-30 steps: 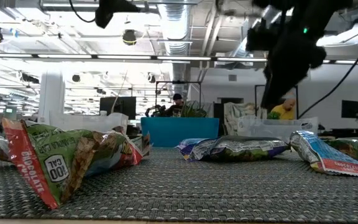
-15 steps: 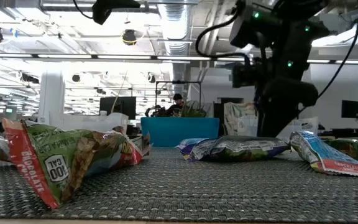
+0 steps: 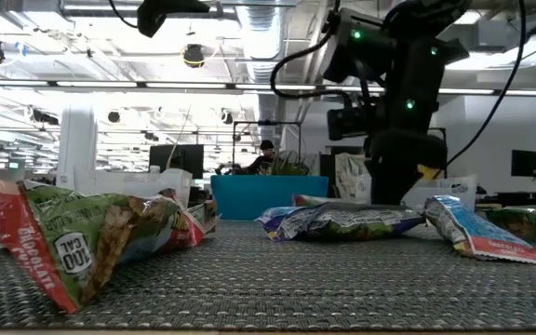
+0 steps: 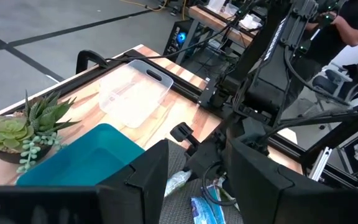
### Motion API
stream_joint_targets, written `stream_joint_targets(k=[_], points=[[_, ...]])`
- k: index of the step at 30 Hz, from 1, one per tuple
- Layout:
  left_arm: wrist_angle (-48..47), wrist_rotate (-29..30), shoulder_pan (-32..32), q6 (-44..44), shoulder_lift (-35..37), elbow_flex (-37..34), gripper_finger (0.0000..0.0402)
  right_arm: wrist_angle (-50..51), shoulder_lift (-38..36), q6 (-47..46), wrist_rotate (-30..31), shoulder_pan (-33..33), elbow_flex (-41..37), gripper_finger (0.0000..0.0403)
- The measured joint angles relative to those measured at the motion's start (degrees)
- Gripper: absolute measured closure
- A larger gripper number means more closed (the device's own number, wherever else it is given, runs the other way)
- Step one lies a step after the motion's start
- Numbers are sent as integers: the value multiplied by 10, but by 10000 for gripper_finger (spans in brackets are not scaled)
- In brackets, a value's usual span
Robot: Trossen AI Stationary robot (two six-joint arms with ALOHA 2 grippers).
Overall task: Pick and place Granola Bars by type
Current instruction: Put the red granola bar into the left transparent bin
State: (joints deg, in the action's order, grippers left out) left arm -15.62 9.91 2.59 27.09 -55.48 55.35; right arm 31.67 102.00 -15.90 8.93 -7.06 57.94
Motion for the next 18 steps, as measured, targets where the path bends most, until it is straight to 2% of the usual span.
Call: stream_joint_targets(k=[5,9,13,18], points=[[-5,0,0,5,0,0,249,-8,-34,-7,-15,4,17,382],[-9,3,0,28,0,0,249,-7,-76,-49,-24,18,32,352],[-14,36,0,79,0,0,249,-29,-121,-90,-31,41,51,349],[-15,91,0,134,0,0,249,-123,-177,-129,-51,76,58,368]])
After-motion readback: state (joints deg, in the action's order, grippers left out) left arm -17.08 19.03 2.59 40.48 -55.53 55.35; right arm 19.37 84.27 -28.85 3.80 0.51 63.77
